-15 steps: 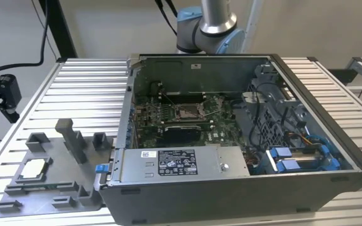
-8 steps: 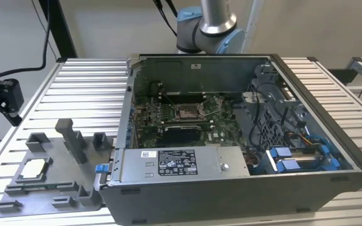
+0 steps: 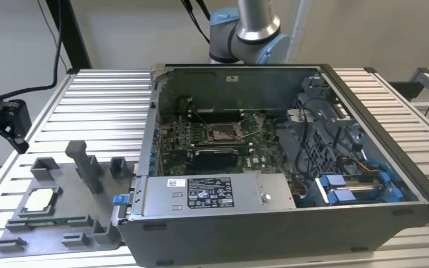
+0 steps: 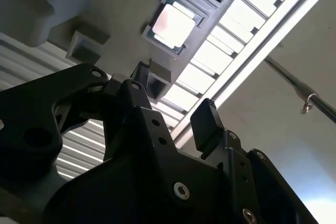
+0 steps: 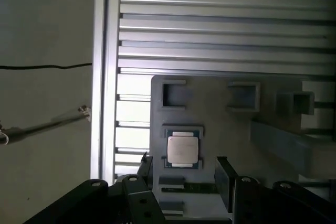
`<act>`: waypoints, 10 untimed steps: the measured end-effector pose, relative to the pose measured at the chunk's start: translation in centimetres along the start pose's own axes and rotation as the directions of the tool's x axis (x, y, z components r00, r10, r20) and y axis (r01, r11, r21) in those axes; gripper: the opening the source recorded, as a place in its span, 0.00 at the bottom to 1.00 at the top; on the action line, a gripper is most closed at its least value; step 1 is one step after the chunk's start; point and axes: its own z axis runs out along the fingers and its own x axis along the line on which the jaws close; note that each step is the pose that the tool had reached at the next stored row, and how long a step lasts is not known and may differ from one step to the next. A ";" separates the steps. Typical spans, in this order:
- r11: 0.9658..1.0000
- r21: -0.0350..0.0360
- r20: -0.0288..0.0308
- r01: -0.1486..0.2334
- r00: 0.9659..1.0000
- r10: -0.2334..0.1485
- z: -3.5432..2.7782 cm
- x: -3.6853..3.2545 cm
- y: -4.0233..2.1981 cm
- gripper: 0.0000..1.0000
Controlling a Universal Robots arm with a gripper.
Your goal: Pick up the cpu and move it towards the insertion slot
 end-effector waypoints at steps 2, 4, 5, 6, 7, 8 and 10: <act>1.000 0.000 0.000 0.000 1.000 0.000 0.37 0.00 -0.01 1.00; 1.000 0.000 0.000 0.000 1.000 0.000 0.47 0.00 -0.02 1.00; 1.000 0.000 0.000 0.000 1.000 0.000 0.47 0.00 -0.02 1.00; 1.000 0.000 0.000 0.000 1.000 0.000 0.47 0.00 -0.02 1.00; 1.000 0.000 0.000 0.000 1.000 0.000 0.47 0.00 -0.02 1.00; 1.000 0.000 0.000 0.000 1.000 0.000 0.47 0.00 -0.02 1.00; 1.000 0.000 0.000 0.000 1.000 0.000 0.57 -0.01 -0.02 1.00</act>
